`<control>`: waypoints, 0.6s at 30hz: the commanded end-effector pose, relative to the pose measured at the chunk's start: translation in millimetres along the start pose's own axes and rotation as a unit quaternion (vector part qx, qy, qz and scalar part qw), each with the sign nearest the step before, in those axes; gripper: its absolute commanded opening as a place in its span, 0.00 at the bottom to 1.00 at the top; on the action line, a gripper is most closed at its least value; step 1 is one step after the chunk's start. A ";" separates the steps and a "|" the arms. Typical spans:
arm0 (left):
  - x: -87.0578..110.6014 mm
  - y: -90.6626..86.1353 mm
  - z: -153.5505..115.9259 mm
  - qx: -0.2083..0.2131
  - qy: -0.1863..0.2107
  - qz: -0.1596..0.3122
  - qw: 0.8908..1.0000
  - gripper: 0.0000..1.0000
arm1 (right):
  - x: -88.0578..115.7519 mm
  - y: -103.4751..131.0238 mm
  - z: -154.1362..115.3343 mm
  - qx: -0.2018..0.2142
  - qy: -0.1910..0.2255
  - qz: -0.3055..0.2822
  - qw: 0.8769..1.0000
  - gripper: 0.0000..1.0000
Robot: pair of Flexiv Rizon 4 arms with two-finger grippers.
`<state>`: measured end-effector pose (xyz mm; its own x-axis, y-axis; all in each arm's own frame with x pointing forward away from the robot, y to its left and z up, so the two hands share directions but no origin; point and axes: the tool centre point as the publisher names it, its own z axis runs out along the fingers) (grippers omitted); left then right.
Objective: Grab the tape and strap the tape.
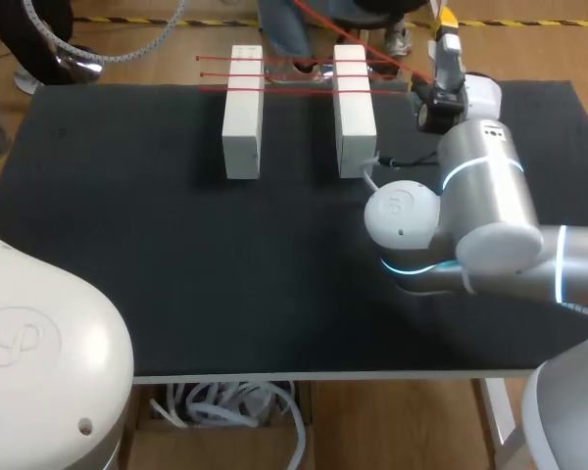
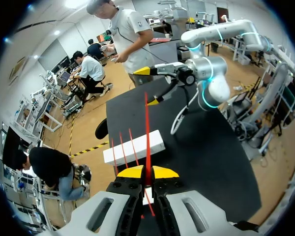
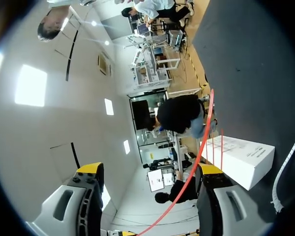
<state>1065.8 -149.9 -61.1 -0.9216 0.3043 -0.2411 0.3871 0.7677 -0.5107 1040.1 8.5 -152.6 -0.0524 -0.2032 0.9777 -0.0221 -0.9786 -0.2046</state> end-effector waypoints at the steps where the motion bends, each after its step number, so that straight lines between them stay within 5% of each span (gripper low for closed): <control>1: -1.2 -0.7 -0.7 -0.002 0.002 -0.001 1.000 0.00 | 0.6 -0.2 1.5 -0.008 0.001 -0.002 1.000 0.78; 18: -1.2 -0.7 -0.7 -0.002 0.002 -0.001 1.000 0.00 | 2.8 9.5 2.7 -0.020 0.006 -0.001 1.000 0.87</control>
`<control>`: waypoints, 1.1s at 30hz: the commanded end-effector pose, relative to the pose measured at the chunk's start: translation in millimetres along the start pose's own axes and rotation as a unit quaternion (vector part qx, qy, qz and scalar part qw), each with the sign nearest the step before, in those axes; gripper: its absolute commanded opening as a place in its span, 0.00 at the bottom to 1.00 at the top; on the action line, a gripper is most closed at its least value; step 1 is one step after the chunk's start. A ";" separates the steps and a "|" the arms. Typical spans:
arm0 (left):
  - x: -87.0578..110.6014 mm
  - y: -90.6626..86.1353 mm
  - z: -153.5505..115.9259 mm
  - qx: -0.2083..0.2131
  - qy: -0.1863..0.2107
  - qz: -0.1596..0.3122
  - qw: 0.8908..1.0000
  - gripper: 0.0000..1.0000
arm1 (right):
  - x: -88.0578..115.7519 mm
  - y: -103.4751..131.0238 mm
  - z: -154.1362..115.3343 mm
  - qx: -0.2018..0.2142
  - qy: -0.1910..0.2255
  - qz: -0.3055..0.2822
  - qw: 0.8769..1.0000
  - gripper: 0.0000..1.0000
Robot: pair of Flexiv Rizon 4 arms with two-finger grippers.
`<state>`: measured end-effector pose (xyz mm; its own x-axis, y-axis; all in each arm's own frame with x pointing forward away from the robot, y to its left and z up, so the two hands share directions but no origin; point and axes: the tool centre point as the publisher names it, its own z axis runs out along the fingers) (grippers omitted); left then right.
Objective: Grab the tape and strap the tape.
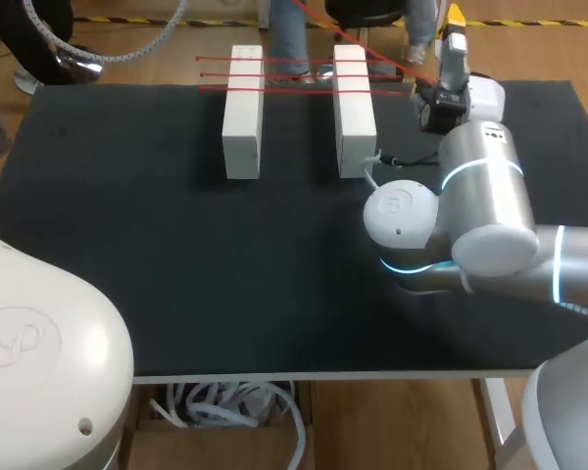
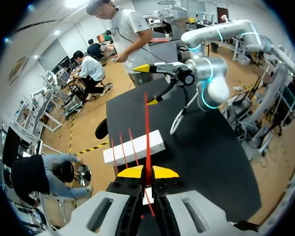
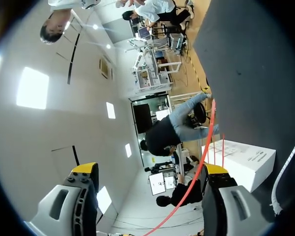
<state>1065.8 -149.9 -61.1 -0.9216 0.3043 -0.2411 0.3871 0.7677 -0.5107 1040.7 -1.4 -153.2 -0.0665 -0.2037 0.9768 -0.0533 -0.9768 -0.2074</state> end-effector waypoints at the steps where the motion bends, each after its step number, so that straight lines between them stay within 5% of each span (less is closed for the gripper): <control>1: -1.2 -0.7 -0.7 -0.002 0.002 -0.001 1.000 0.00 | 1.6 0.0 2.1 -0.005 0.000 -0.002 1.000 0.87; 7: -1.2 -0.7 -0.7 -0.002 0.002 -0.001 1.000 0.00 | 2.5 0.0 2.7 -0.006 0.002 -0.003 1.000 0.86; 11: -1.2 -0.7 -0.7 -0.002 0.002 -0.001 1.000 0.00 | 2.6 0.2 2.8 -0.008 0.003 -0.003 1.000 0.70; 12: -1.2 -0.7 -0.7 -0.002 0.002 -0.001 1.000 0.00 | 2.6 0.2 2.9 -0.008 0.003 -0.003 1.000 0.50; 13: -1.2 -0.7 -0.7 -0.002 0.002 -0.001 1.000 0.00 | 2.6 0.2 2.9 -0.009 0.003 -0.003 1.000 0.44; 20: -1.2 -0.7 -0.7 -0.002 0.002 -0.001 1.000 0.00 | 2.7 -0.1 3.2 -0.008 0.004 -0.002 1.000 0.34; 22: -1.2 -0.7 -0.7 -0.002 0.002 -0.001 1.000 0.00 | 2.7 -0.2 3.3 -0.008 0.004 -0.002 1.000 0.24; 31: -1.2 -0.7 -0.7 -0.002 0.002 -0.001 1.000 0.00 | 2.9 -0.1 3.2 -0.008 0.002 0.000 1.000 0.35; 33: -1.2 -0.7 -0.7 -0.002 0.002 -0.001 1.000 0.00 | 3.0 -0.3 2.9 -0.008 0.002 0.002 1.000 0.12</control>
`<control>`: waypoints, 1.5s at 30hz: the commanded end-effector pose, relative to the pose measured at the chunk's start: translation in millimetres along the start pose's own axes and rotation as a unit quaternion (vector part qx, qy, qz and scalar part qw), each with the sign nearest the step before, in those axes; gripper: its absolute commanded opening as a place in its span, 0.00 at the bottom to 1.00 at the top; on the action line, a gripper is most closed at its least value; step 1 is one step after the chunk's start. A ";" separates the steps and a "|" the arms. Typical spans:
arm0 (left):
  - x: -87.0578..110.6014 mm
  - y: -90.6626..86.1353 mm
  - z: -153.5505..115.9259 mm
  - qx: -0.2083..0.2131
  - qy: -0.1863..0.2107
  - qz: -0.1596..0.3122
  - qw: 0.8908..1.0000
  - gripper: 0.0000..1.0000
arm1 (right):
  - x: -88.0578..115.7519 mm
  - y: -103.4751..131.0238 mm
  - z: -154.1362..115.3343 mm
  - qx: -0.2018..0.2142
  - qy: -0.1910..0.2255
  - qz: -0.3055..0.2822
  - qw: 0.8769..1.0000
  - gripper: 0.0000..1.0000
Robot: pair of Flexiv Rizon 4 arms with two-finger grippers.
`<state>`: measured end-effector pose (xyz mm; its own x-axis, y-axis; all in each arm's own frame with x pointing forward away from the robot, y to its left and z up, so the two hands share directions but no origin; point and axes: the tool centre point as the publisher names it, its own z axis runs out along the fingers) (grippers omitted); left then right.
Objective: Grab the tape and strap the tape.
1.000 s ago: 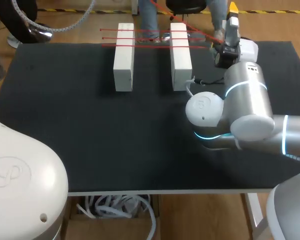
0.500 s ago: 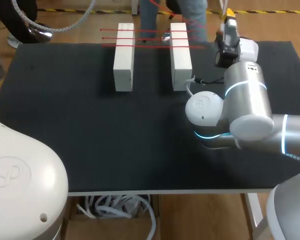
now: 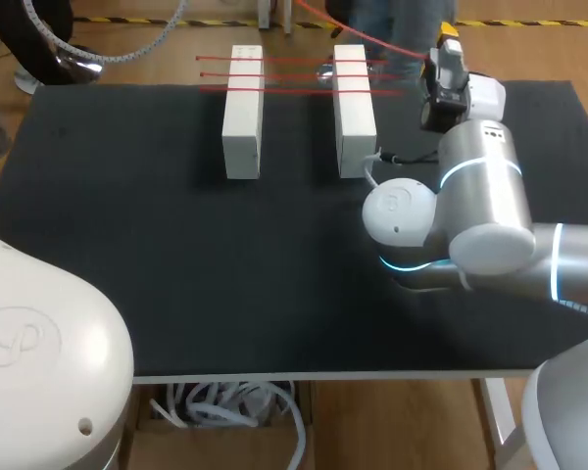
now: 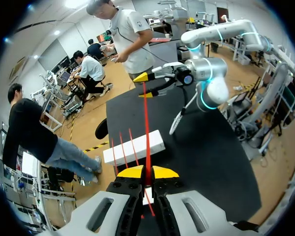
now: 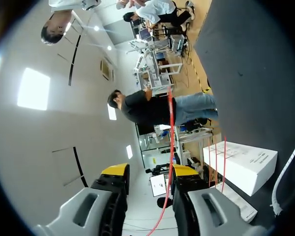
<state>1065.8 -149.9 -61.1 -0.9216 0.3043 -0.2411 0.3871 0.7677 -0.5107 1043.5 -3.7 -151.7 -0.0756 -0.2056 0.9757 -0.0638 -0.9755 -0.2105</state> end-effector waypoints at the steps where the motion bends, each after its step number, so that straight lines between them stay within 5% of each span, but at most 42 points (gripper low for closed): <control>1: -1.2 -0.7 -0.7 -0.002 0.002 -0.001 1.000 0.00 | 1.4 -2.4 -0.5 -0.002 -0.003 0.002 1.000 0.14; 3: -1.2 -0.7 -0.7 -0.002 0.002 -0.001 1.000 0.00 | 1.6 -3.0 -1.5 0.000 -0.004 0.002 1.000 0.31; 7: -1.2 -0.7 -0.7 -0.002 0.002 -0.001 1.000 0.00 | 1.5 -4.1 -3.6 0.001 -0.007 0.003 1.000 0.36; 45: -1.2 -0.7 -0.7 -0.002 0.002 -0.001 1.000 0.00 | -2.0 -23.3 -24.1 0.030 -0.026 0.023 0.999 0.36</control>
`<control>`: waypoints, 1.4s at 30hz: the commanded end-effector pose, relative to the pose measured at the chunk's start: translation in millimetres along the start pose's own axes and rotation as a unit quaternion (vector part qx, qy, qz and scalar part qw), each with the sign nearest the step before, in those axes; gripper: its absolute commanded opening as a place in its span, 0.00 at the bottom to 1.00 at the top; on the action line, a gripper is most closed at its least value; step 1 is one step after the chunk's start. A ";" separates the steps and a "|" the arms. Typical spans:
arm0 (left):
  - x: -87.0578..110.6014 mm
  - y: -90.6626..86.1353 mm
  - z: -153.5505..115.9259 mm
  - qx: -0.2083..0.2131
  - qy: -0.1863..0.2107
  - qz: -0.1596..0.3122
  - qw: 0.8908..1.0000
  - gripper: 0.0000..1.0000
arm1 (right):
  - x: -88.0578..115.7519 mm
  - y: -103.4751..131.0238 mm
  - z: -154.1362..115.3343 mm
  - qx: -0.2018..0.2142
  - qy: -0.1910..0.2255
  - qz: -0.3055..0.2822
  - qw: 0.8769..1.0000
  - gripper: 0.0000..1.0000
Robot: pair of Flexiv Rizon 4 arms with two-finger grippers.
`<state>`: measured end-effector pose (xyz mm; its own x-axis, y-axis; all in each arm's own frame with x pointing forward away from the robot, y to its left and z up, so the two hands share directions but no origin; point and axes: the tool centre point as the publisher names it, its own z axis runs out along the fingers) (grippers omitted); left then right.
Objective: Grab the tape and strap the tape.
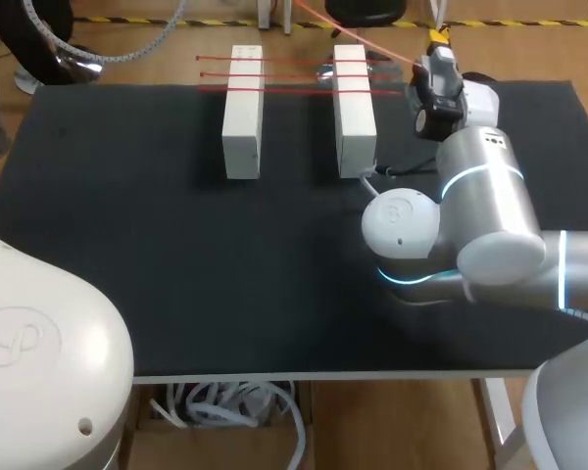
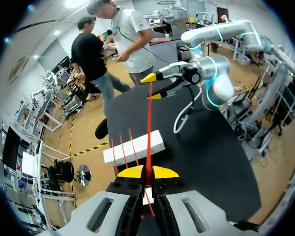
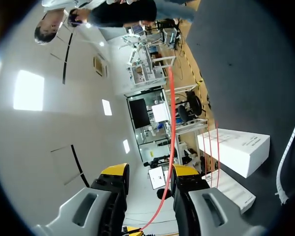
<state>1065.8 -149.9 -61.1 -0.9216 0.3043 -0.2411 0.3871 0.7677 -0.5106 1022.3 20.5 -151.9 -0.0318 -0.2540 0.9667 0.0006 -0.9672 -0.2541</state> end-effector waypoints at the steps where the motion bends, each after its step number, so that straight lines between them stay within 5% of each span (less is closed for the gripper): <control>1: -1.2 -0.7 -0.7 -0.002 0.002 -0.001 1.000 0.00 | 1.5 -1.5 -1.1 -0.001 -0.004 0.000 1.000 0.36; 16: -1.2 -0.7 -0.7 -0.002 0.002 -0.001 1.000 0.00 | 5.3 2.7 -3.0 -0.029 0.007 0.001 1.000 0.39; 18: -1.2 -0.7 -0.7 -0.002 0.002 -0.001 1.000 0.00 | 8.2 11.3 -2.4 -0.081 0.014 0.036 0.996 0.39; 23: -1.2 -0.7 -0.7 -0.002 0.002 -0.001 1.000 0.00 | 4.0 4.1 -7.1 -0.043 0.011 0.001 0.999 0.34; 42: -1.2 -0.7 -0.7 -0.002 0.002 -0.001 1.000 0.00 | 10.5 18.3 -3.8 -0.065 0.021 0.001 0.998 0.35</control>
<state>1065.8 -149.9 -61.1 -0.9216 0.3044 -0.2410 0.3871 0.7678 -0.5106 1016.0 -0.1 -148.9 -0.0766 -0.2559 0.9637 -0.1238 -0.9566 -0.2639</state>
